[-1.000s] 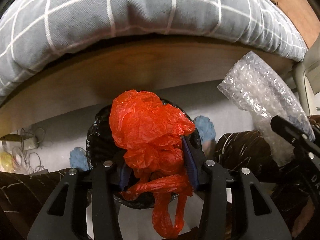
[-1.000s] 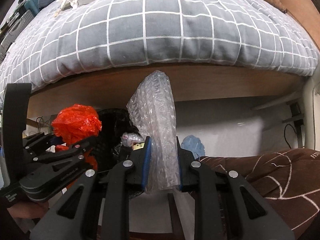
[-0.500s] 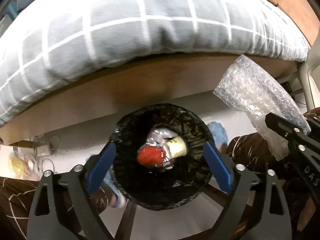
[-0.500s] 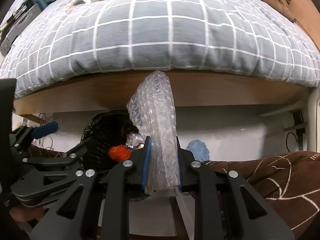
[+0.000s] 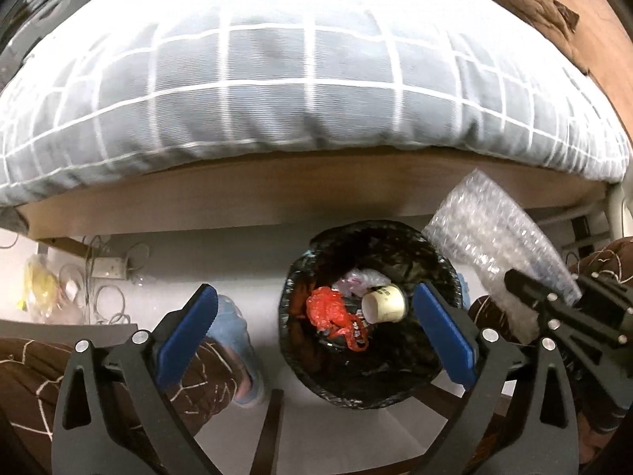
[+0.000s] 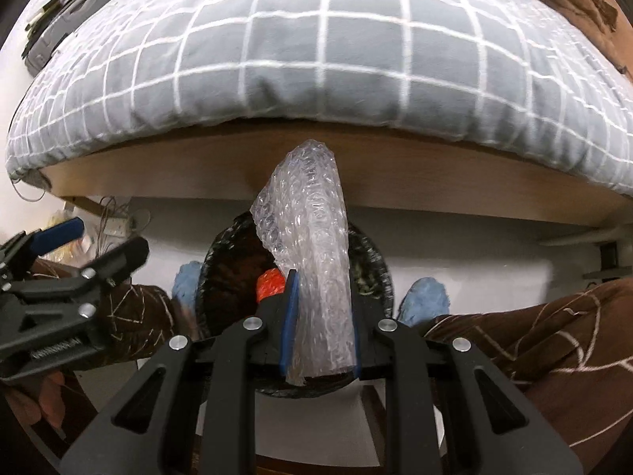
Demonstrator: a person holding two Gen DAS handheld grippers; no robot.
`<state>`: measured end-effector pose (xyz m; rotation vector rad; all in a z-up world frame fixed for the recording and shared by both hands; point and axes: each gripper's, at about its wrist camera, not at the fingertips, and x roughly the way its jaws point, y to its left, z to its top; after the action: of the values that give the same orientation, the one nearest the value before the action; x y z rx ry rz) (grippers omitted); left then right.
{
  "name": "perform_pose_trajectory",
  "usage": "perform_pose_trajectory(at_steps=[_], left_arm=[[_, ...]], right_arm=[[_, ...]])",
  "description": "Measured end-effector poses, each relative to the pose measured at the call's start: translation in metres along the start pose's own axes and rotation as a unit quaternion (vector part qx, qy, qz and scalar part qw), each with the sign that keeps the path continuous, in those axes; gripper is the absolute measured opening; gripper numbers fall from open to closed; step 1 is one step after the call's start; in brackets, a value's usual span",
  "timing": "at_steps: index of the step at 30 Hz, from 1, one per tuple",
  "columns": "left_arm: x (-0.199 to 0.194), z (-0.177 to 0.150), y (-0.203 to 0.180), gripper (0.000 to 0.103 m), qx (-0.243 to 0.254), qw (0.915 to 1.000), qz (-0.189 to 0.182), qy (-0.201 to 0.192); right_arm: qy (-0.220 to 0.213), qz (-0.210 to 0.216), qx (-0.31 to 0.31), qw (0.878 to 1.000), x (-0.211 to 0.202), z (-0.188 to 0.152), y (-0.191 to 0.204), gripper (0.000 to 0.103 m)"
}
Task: Collect trash
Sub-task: 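Open the left tool over the bin while the right tool releases the bubble wrap, then raise both tools from the bin back toward the bed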
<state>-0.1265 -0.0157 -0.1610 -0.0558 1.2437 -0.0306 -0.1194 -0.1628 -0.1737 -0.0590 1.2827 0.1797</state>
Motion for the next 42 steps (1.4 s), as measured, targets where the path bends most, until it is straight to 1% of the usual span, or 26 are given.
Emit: perform_pose_trajectory(at_steps=[3,7,13,18,21,22,24,25,27,28,30,35,39,42], left_arm=[[-0.003,-0.001,0.006,0.097,-0.001,0.9999,0.01,-0.006],[-0.007,0.0,0.013,0.097,-0.007,0.9999,0.009,-0.011],[-0.01,0.0,0.014,0.097,-0.007,0.9998,0.009,-0.015],[-0.014,0.001,0.013,0.097,-0.002,0.9997,0.012,-0.021],[-0.017,0.002,0.013,0.097,-0.001,0.9996,0.015,-0.026],[-0.019,0.002,0.012,0.097,0.001,0.9994,0.017,-0.029],[-0.023,0.004,0.011,0.097,0.003,0.9992,0.019,-0.035],[-0.026,0.005,0.011,0.097,0.005,0.999,0.022,-0.04],[-0.03,0.006,0.011,0.097,0.007,0.9984,0.026,-0.049],[-0.033,0.007,0.011,0.097,0.007,0.9981,0.028,-0.055],[-0.039,0.008,0.01,0.097,0.009,0.9971,0.031,-0.069],[-0.049,0.009,0.01,0.097,0.014,0.9955,0.035,-0.087],[-0.057,0.011,0.012,0.097,0.009,0.9944,0.028,-0.102],[-0.06,0.013,0.012,0.097,0.01,0.9938,0.029,-0.107]], right_arm=[[0.008,0.002,-0.01,1.0,0.006,-0.002,0.01,0.021],[0.018,-0.003,-0.024,1.0,0.013,-0.005,0.017,0.022],[0.017,-0.008,-0.031,0.999,0.016,-0.006,0.021,0.032],[0.0,-0.02,-0.029,0.999,0.01,-0.001,0.02,0.052],[-0.014,-0.023,-0.032,0.999,0.006,0.001,0.02,0.061],[-0.019,-0.022,-0.036,0.999,0.003,0.002,0.02,0.063],[-0.032,-0.028,-0.042,0.998,-0.002,0.003,0.02,0.073],[-0.038,-0.029,-0.042,0.998,-0.005,0.003,0.019,0.074],[-0.051,-0.028,-0.039,0.998,-0.011,0.005,0.015,0.082],[-0.057,-0.03,-0.038,0.997,-0.014,0.005,0.013,0.084],[-0.069,-0.031,-0.035,0.997,-0.019,0.006,0.012,0.086],[-0.094,-0.032,-0.038,0.994,-0.034,0.006,0.012,0.094],[-0.114,-0.036,-0.033,0.992,-0.047,0.009,0.006,0.095],[-0.127,-0.039,-0.03,0.991,-0.056,0.01,0.002,0.095]])
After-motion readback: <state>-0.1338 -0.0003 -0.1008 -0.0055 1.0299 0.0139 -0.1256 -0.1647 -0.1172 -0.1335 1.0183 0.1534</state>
